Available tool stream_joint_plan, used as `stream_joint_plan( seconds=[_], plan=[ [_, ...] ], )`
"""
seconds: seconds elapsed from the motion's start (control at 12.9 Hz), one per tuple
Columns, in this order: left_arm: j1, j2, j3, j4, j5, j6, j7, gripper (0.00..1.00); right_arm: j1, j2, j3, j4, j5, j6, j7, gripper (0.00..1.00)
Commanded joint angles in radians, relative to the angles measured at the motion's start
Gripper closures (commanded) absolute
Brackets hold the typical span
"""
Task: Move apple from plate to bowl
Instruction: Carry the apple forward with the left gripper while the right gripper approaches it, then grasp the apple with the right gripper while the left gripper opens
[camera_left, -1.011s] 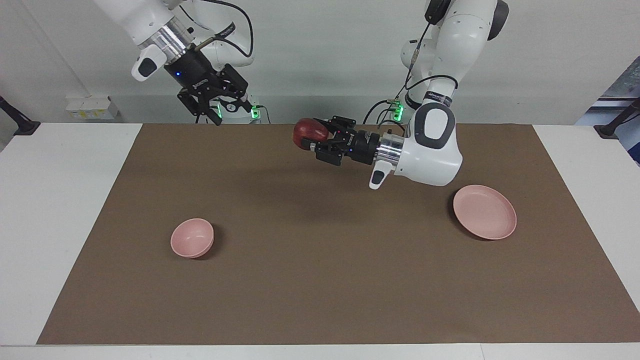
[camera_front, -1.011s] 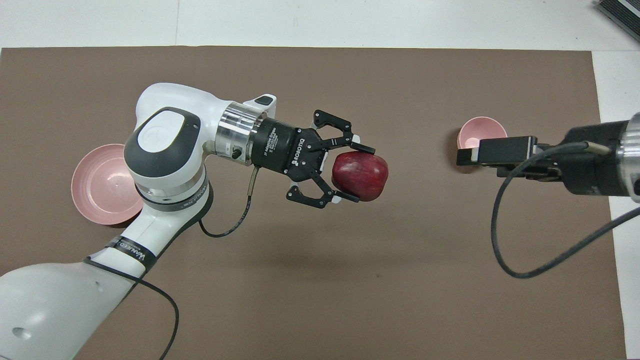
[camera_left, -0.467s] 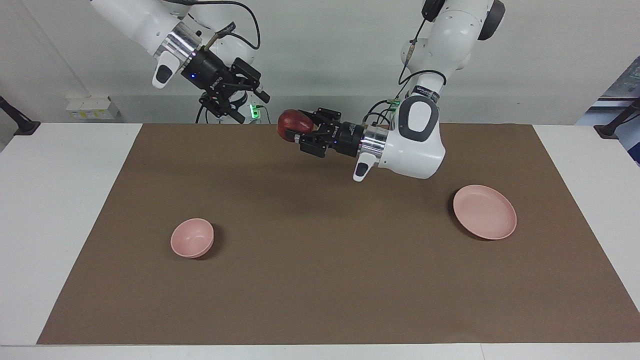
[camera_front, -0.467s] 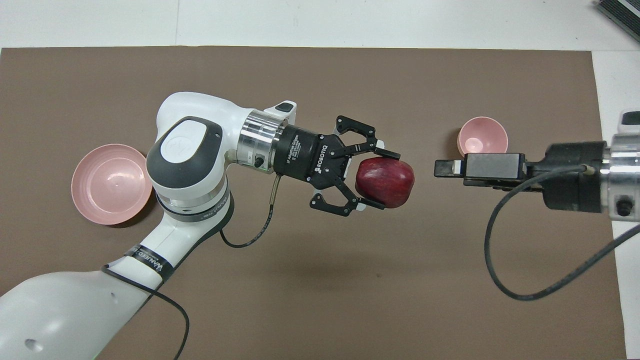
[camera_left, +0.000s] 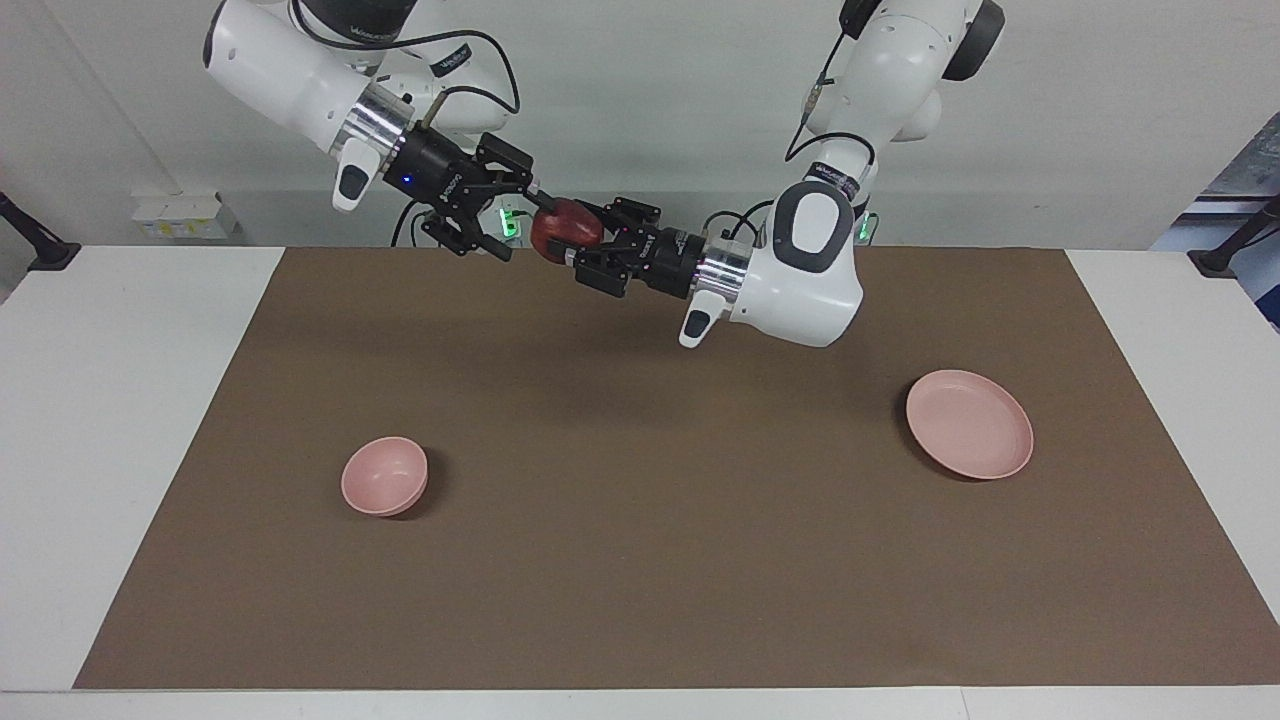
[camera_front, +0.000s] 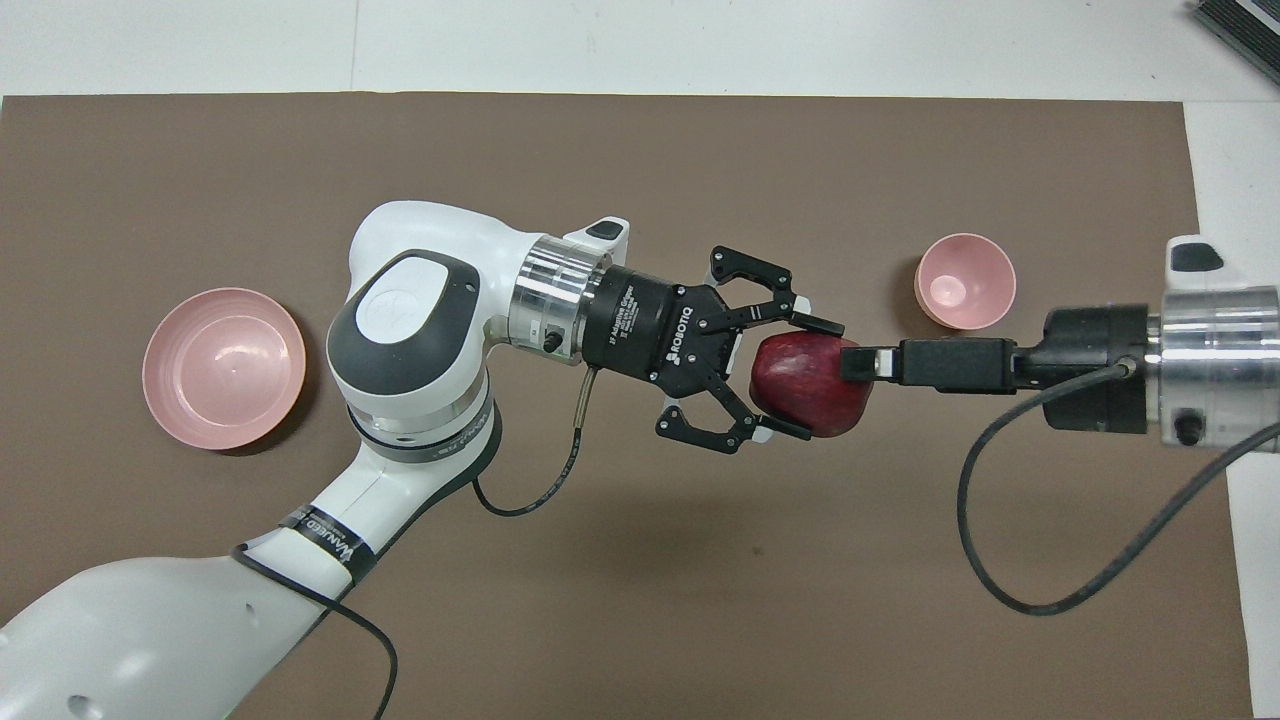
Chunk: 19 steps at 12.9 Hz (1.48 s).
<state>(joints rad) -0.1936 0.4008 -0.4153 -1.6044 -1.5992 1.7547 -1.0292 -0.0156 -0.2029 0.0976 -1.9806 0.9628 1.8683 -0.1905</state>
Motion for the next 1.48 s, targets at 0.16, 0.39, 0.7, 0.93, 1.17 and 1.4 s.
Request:
stream_joint_plan(
  seconds=[0.16,0.39,0.7,0.93,1.17,1.4],
  plan=[
    [-0.026,-0.033,-0.010,-0.026,-0.050,0.075,-0.011,1.00,0.023,-0.041,0.002,-0.058,0.057,0.029,-0.033,0.00],
    [-0.029,-0.033,-0.022,-0.026,-0.054,0.094,-0.011,1.00,0.028,-0.058,0.002,-0.079,0.060,0.032,-0.030,0.15],
    [-0.038,-0.033,-0.023,-0.029,-0.054,0.094,-0.011,1.00,0.025,-0.070,0.002,-0.098,0.063,0.034,-0.017,0.41],
    [-0.043,-0.033,-0.022,-0.022,-0.029,0.101,0.013,0.35,0.011,-0.061,0.001,-0.092,0.054,0.038,-0.020,0.69],
    [-0.043,-0.040,-0.019,-0.025,-0.013,0.134,0.011,0.00,-0.024,-0.049,-0.001,-0.086,0.018,0.080,-0.026,0.82],
    [-0.037,-0.039,-0.014,-0.026,0.101,0.149,0.014,0.00,-0.050,-0.043,-0.001,-0.083,-0.022,0.080,-0.029,0.83]
  ],
)
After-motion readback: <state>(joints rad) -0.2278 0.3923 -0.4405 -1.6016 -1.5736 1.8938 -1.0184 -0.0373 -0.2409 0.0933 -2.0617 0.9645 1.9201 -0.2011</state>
